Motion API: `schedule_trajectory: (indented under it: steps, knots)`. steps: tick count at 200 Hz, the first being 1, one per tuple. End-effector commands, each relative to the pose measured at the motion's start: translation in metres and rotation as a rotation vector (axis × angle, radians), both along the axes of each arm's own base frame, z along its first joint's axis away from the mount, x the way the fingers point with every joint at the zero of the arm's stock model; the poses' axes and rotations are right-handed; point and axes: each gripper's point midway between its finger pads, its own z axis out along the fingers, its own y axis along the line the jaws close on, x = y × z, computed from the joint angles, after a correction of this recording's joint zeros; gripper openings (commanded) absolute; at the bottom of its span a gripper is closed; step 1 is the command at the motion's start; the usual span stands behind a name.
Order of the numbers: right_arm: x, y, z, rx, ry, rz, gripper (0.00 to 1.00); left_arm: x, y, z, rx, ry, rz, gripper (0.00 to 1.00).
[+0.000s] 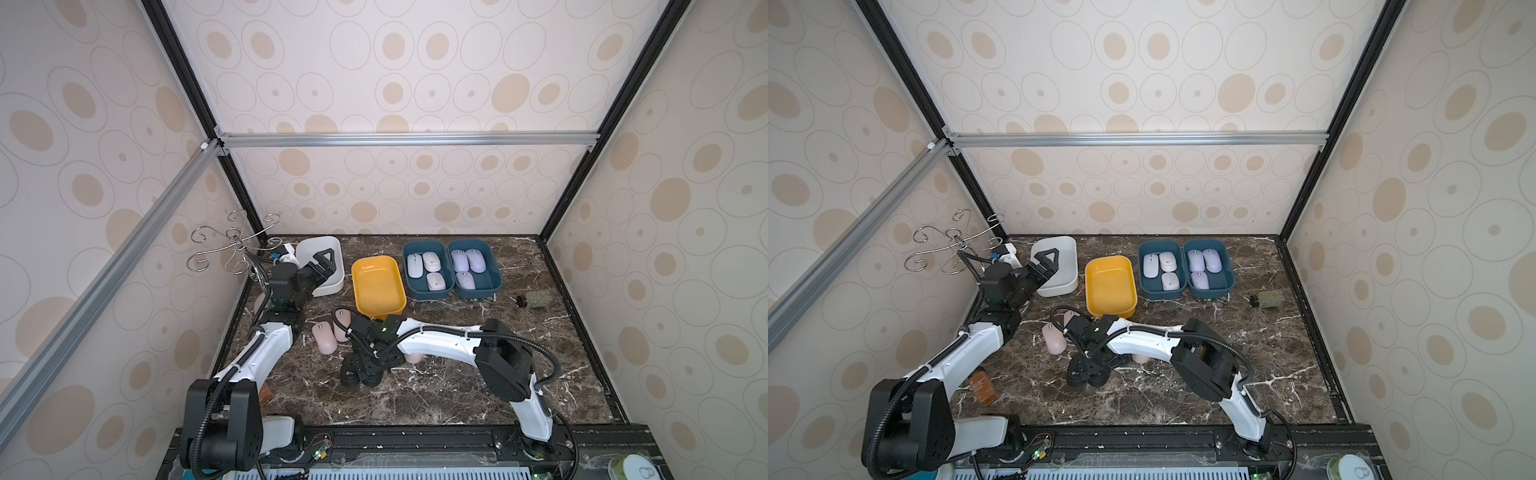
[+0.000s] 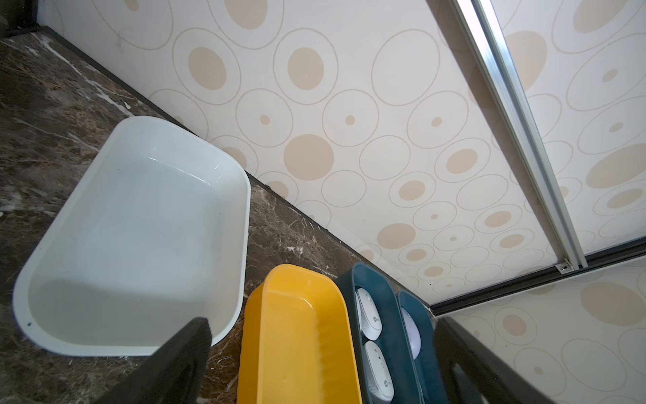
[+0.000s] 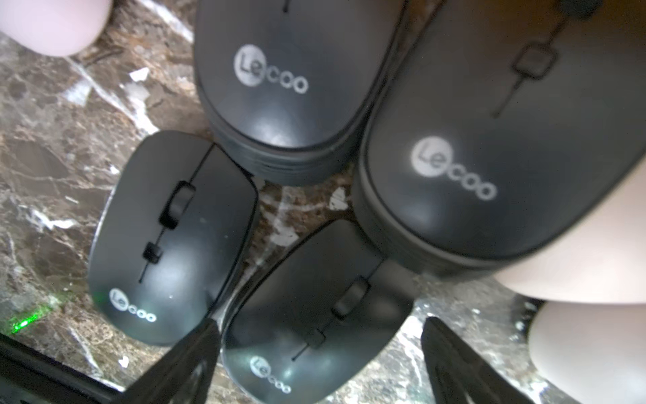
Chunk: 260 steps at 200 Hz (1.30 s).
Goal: Place the mice by color into the storage box
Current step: Pick up the mouse from the center of the board.
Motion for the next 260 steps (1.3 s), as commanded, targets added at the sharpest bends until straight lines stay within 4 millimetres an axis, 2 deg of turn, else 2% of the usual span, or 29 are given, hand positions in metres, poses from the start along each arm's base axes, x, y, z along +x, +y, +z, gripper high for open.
schedule_trajectory:
  steps: [1,50,77,106,156,201,222,260]
  knots:
    - [-0.009,-0.04,-0.015,-0.14,0.02,-0.013,0.88,0.002,-0.003,0.004,-0.022,-0.019,-0.014,1.0]
    - [-0.018,-0.066,-0.001,-0.167,0.021,0.023,0.83,0.002,-0.004,0.003,-0.03,-0.017,-0.023,1.0]
    - [-0.016,-0.063,0.001,-0.132,0.024,0.028,0.82,0.003,-0.009,0.003,-0.049,-0.022,-0.05,1.0]
    - [-0.013,-0.054,-0.005,-0.093,0.038,0.038,0.74,0.004,-0.011,-0.001,-0.054,-0.01,-0.058,1.0]
    - [-0.01,-0.056,-0.015,-0.112,0.046,0.062,0.65,0.005,-0.013,-0.001,-0.058,-0.008,-0.07,1.0]
    - [-0.011,-0.057,-0.021,-0.127,0.054,0.092,0.62,0.006,-0.012,-0.002,-0.053,-0.008,-0.068,1.0]
    - [-0.012,-0.057,-0.017,-0.113,0.043,0.106,0.58,0.006,-0.012,-0.005,-0.051,-0.001,-0.066,1.0]
    - [-0.011,-0.061,-0.001,-0.091,0.008,0.117,0.57,0.007,-0.013,-0.005,-0.05,-0.001,-0.071,1.0]
